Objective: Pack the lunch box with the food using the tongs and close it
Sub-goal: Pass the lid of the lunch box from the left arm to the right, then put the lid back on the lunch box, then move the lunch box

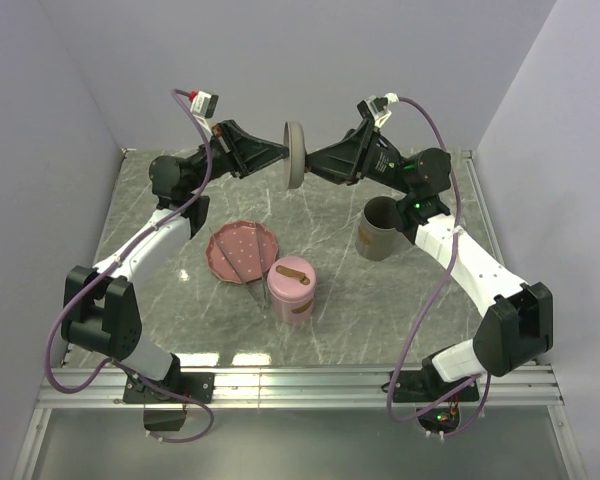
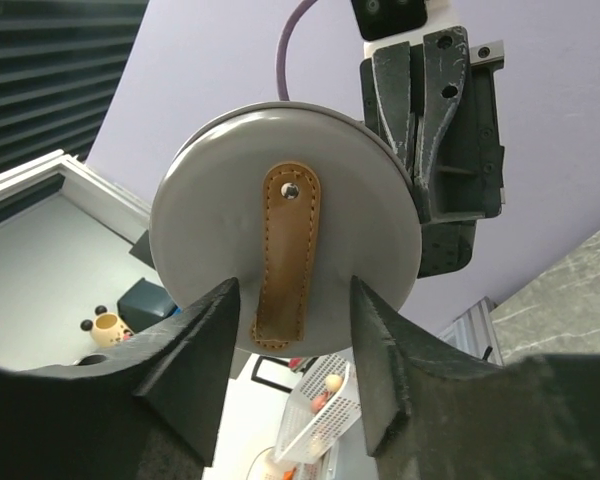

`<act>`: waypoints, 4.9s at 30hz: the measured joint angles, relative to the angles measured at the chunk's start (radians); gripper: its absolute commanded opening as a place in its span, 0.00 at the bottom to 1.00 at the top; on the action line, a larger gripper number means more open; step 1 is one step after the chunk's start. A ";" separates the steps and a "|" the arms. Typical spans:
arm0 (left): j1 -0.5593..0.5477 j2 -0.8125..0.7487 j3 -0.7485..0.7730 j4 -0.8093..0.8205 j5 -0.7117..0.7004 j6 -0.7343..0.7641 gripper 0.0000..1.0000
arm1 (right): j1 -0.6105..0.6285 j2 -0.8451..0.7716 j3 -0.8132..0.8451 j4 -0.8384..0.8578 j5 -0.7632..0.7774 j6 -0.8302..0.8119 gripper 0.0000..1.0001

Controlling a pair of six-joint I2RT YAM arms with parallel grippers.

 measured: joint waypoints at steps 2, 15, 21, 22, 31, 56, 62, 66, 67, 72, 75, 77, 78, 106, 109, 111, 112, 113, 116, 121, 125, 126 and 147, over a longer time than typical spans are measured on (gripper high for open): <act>-0.001 0.001 0.000 0.000 0.000 0.002 0.00 | 0.000 0.000 0.000 0.004 0.000 0.003 0.52; -0.001 0.003 0.000 -0.004 0.000 0.016 0.00 | 0.013 0.000 0.000 0.003 0.000 0.006 0.44; -0.001 0.003 -0.002 -0.006 -0.001 0.024 0.00 | 0.015 -0.001 0.000 -0.002 -0.001 -0.005 0.29; -0.001 0.003 -0.005 -0.006 -0.001 0.026 0.00 | 0.015 -0.001 0.000 -0.005 -0.001 -0.010 0.26; 0.000 0.003 -0.030 -0.028 -0.001 0.048 0.10 | 0.015 -0.006 0.018 -0.117 -0.010 -0.100 0.00; 0.137 -0.129 0.196 -1.036 -0.008 0.748 0.95 | -0.112 -0.047 0.552 -1.655 0.375 -1.520 0.00; 0.137 -0.165 0.193 -1.130 0.000 0.837 0.96 | -0.160 0.148 0.709 -1.955 0.547 -1.758 0.00; 0.137 -0.173 0.179 -1.163 0.008 0.871 0.96 | -0.185 0.277 0.728 -2.074 0.644 -1.849 0.00; 0.137 -0.175 0.172 -1.168 0.010 0.877 0.96 | -0.187 0.297 0.728 -2.089 0.664 -1.863 0.00; 0.137 -0.201 0.135 -1.188 0.015 0.898 0.97 | -0.197 0.370 0.732 -2.146 0.751 -1.922 0.00; 0.137 -0.209 0.130 -1.197 0.018 0.908 0.97 | -0.198 0.401 0.765 -2.160 0.774 -1.940 0.00; 0.137 -0.215 0.126 -1.197 0.018 0.917 0.98 | -0.198 0.422 0.788 -2.161 0.785 -1.948 0.00; 0.137 -0.219 0.122 -1.197 0.018 0.922 0.98 | -0.198 0.430 0.795 -2.161 0.789 -1.950 0.00; 0.137 -0.228 0.098 -1.204 0.026 0.950 0.98 | -0.198 0.512 0.822 -2.171 0.772 -1.955 0.00; 0.137 -0.228 0.098 -1.204 0.026 0.951 0.98 | -0.196 0.512 0.819 -2.169 0.769 -1.955 0.00; 0.137 -0.228 0.098 -1.204 0.026 0.950 0.98 | -0.193 0.512 0.808 -2.169 0.768 -1.955 0.00; 0.137 -0.228 0.098 -1.204 0.026 0.950 0.98 | -0.193 0.512 0.800 -2.168 0.768 -1.955 0.00; 0.137 -0.228 0.097 -1.204 0.027 0.950 0.98 | -0.193 0.512 0.792 -2.166 0.767 -1.954 0.00; 0.137 -0.228 0.098 -1.204 0.027 0.951 0.98 | -0.193 0.512 0.769 -2.156 0.763 -1.954 0.00; 0.137 -0.228 0.097 -1.204 0.027 0.951 0.98 | -0.188 0.512 0.747 -2.142 0.761 -1.955 0.00; 0.137 -0.228 0.097 -1.204 0.026 0.951 0.98 | -0.185 0.501 0.727 -2.128 0.760 -1.956 0.00; 0.137 -0.228 0.097 -1.204 0.026 0.951 0.99 | -0.183 0.495 0.719 -2.123 0.759 -1.958 0.00; 0.142 -0.228 0.097 -1.252 -0.001 0.949 0.99 | 0.072 0.259 0.415 -2.117 0.578 -1.972 0.00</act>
